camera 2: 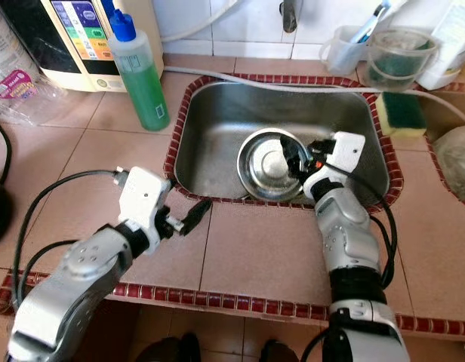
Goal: Kitchen organization
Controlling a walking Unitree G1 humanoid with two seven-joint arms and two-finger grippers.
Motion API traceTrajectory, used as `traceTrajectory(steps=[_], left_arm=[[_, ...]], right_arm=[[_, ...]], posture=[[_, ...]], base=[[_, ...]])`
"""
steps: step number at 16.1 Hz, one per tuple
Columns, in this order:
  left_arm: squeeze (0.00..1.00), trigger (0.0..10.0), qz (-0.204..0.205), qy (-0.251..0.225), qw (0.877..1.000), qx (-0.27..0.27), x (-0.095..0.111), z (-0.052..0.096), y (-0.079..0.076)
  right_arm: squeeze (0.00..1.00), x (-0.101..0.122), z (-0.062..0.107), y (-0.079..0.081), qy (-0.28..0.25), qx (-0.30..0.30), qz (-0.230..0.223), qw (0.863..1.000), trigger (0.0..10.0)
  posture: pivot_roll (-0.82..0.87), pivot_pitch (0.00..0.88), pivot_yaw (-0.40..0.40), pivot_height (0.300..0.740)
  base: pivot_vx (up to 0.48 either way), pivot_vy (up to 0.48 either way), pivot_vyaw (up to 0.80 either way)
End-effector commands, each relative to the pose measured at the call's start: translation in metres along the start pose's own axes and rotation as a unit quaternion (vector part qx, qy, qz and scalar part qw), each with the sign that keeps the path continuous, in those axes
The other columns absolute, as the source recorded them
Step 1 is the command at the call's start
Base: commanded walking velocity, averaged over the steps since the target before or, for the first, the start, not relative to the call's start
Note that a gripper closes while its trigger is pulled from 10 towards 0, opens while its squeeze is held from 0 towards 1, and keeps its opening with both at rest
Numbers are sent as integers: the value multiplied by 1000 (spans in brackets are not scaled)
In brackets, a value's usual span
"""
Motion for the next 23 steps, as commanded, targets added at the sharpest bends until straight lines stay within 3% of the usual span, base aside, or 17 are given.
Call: traceTrajectory(steps=[1,2,3,5,6,8,14,16,20,21,22,23], left_arm=[[0,10000,-7,-5,1000,5,0,-2,2],[0,10000,-11,-9,1000,6,1,-6,3],[0,10000,-12,-12,1000,5,2,-8,4],[0,10000,-16,-26,1000,4,6,-13,6],[0,10000,-19,-35,999,6,9,-16,7],[0,10000,-16,-43,999,6,11,-19,8],[0,10000,-21,-61,998,19,9,-25,10],[0,10000,2,-74,997,16,10,-25,13],[0,10000,45,-79,995,51,-3,-22,33],[0,10000,31,-78,994,66,-8,-21,38],[0,10000,22,-78,994,69,-10,-20,39],[0,10000,24,-91,991,96,-15,-16,46]], right_arm=[[1000,7,-2,-2,-18,-2,-15,1000,10000],[1000,6,-5,-5,-6,-12,-40,999,10000],[1000,-1,-7,-8,28,-20,-29,999,10000],[1000,-11,-9,-14,80,-22,24,996,10000],[1000,-16,-9,-12,111,-6,77,991,10000],[1000,-19,-8,-10,127,14,96,987,10000],[1000,5,-6,-2,16,18,84,996,10000],[1000,10,4,2,-36,6,85,996,10000],[1000,-2,26,21,-76,-3,81,994,10000],[431,-6,32,29,-83,-2,87,993,10000],[0,-8,34,32,-85,-1,90,992,10000],[0,-13,41,42,-88,4,98,991,10000]], posture=[[-23,111,52,740],[-27,92,49,740],[-33,77,47,740],[-41,54,38,740],[-49,43,36,740],[-55,34,34,740],[-79,36,17,740],[-83,33,29,740],[-87,18,42,740],[-87,18,42,740],[-87,18,42,740],[-83,15,48,740]], base=[[0,0,0],[0,0,0],[0,0,0],[0,0,0],[0,0,0],[0,0,0],[0,0,0],[0,0,0],[0,0,0],[0,0,0],[0,0,0],[0,0,0]])
Point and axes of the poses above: a point about 5 cm out from each wrist's last joint towards the gripper, its own z axis pointing back from the gripper into the wrist, its own x axis along the axis of the wrist's last joint, y = z × x, the point moved 2 cm from there along -z, pointing out of the wrist towards the gripper, and after that the axes turned 3 degrees about z, right-handed, at the moved point
